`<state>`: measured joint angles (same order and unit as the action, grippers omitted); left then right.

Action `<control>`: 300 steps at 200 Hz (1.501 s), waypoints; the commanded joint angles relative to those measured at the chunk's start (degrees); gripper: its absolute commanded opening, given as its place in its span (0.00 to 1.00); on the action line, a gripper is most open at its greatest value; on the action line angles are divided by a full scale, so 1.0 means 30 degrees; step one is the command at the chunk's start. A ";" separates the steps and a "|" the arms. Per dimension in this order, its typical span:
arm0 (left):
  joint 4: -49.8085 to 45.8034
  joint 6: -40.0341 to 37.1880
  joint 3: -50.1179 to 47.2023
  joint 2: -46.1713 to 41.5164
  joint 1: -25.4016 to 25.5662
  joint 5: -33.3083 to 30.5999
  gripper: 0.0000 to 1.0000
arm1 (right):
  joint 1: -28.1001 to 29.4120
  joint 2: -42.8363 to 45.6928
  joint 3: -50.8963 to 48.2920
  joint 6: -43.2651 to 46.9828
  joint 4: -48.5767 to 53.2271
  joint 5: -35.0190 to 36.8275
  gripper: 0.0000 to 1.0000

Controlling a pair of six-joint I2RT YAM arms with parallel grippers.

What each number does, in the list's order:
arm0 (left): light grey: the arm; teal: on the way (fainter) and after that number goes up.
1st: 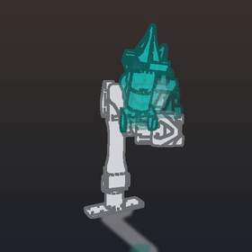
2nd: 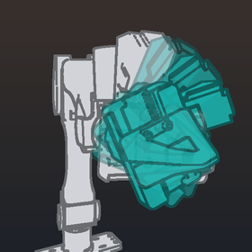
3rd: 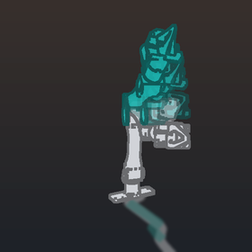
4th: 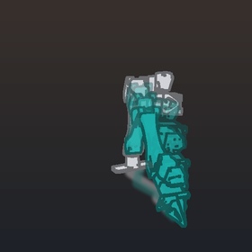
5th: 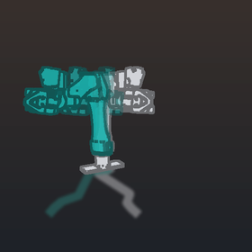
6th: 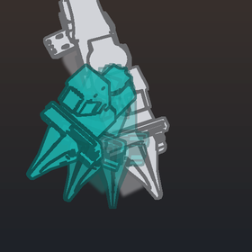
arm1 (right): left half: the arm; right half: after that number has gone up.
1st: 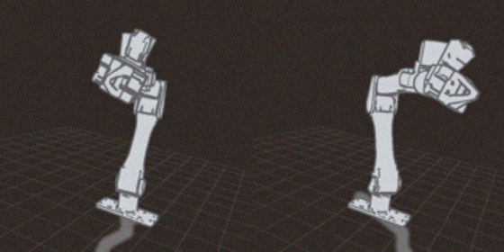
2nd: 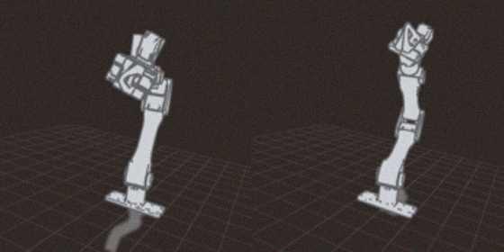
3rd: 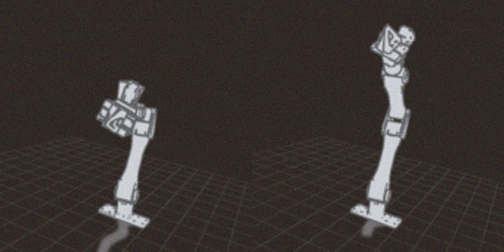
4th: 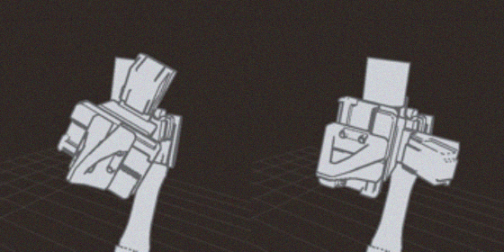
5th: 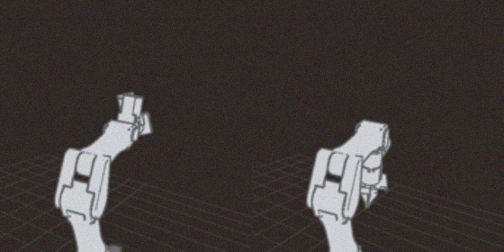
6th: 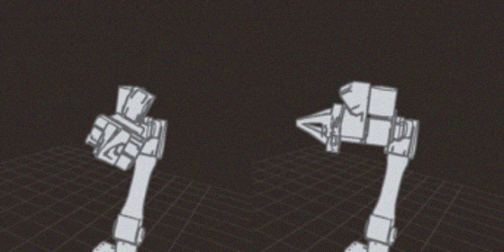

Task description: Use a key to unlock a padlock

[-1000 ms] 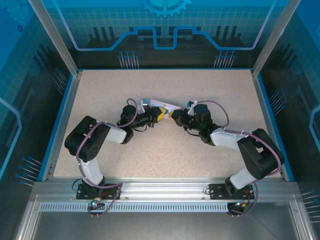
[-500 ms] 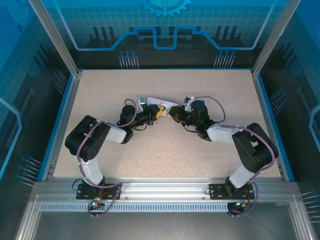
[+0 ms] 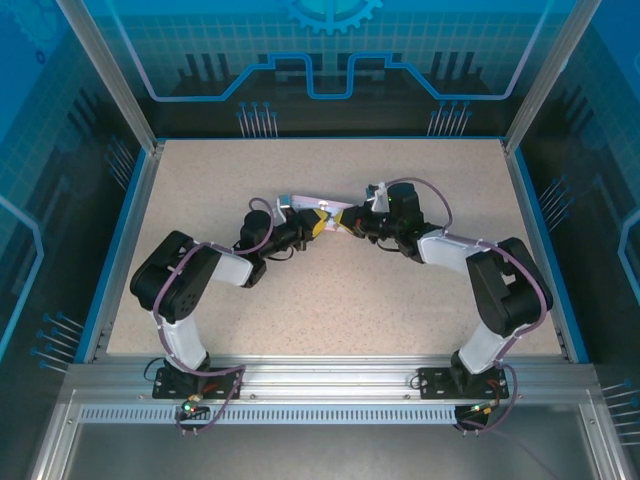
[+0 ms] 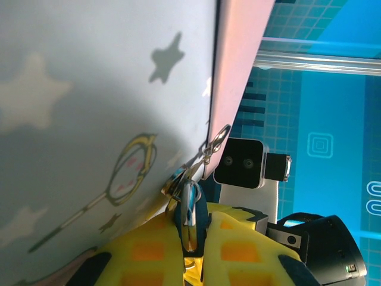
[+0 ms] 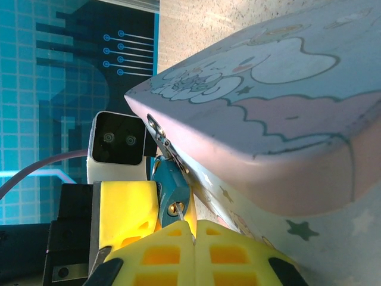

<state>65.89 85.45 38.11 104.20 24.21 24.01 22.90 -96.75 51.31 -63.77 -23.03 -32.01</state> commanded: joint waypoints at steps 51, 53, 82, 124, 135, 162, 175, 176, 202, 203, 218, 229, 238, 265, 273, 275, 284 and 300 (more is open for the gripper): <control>0.1902 -0.0188 0.0036 -0.0019 0.0865 0.2778 0.00 | -0.0490 -0.0998 0.2039 -0.2286 0.1298 -0.1301 0.00; 0.1889 -0.0177 0.0040 -0.0040 0.0866 0.2778 0.00 | -0.0487 -0.1000 0.2048 -0.2322 0.1322 -0.1292 0.00; 0.1856 -0.0193 0.0100 -0.0041 0.0866 0.2778 0.00 | -0.0531 -0.1112 0.2202 -0.3128 0.1703 -0.1297 0.00; 0.1856 -0.0195 0.0130 -0.0059 0.0867 0.2810 0.00 | -0.0477 -0.1139 0.2518 -0.1570 0.2425 -0.1163 0.00; 0.1830 -0.0206 0.0127 -0.0101 0.0866 0.2837 0.00 | -0.0454 -0.0996 0.2581 -0.0595 0.3242 -0.1025 0.00; 0.1936 -0.0154 0.0125 -0.0045 0.0881 0.2880 0.00 | -0.0300 -0.1091 0.2929 0.0652 0.3727 -0.0893 0.00; 0.2053 0.0012 0.0214 0.0028 0.0923 0.2838 0.00 | -0.0065 -0.1474 0.3067 0.0563 0.3312 -0.0824 0.00; 0.2071 0.0003 0.0214 0.0049 0.0924 0.2852 0.00 | -0.0040 -0.1502 0.3089 0.0553 0.3282 -0.0805 0.00; 0.2506 0.0375 0.0305 0.0278 0.0969 0.2823 0.00 | 0.0344 -0.2362 0.3116 -0.0453 0.0883 -0.0963 0.00; 0.2532 0.0389 0.0305 0.0291 0.0976 0.2830 0.00 | 0.0355 -0.2414 0.3114 -0.0497 0.0764 -0.1006 0.00; 0.3218 0.0850 0.0219 0.0472 0.0989 0.2691 0.00 | 0.0482 -0.2763 0.3025 -0.0949 -0.0332 -0.1144 0.00; 0.3857 0.1249 0.0161 0.0684 0.1006 0.2606 0.00 | 0.0538 -0.2883 0.2913 -0.0841 -0.0724 -0.1080 0.00; 0.4436 0.1624 0.0108 0.0852 0.0994 0.2477 0.00 | 0.0542 -0.2961 0.2717 -0.0834 -0.1269 -0.1120 0.00; 0.4754 0.1830 0.0143 0.0900 0.0994 0.2455 0.00 | 0.0314 -0.3220 0.2197 -0.0284 -0.3177 -0.1687 0.00; 0.4742 0.1811 0.0130 0.0875 0.1007 0.2456 0.00 | 0.0170 -0.3375 0.2191 0.0112 -0.3359 -0.1941 0.00; 0.4753 0.1825 0.0130 0.0865 0.0990 0.2456 0.00 | 0.0127 -0.3412 0.2186 0.0237 -0.3367 -0.2012 0.00; 0.4742 0.1818 0.0130 0.0811 0.0977 0.2457 0.00 | -0.0059 -0.3533 0.2104 0.0759 -0.3495 -0.2198 0.00; 0.4758 0.1880 0.0128 0.0772 0.0976 0.2456 0.00 | -0.0326 -0.3823 0.2065 0.1402 -0.3597 -0.2505 0.00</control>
<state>70.48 89.54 38.09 107.63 23.83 19.66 21.45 -105.47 57.34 -64.05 -26.87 -38.22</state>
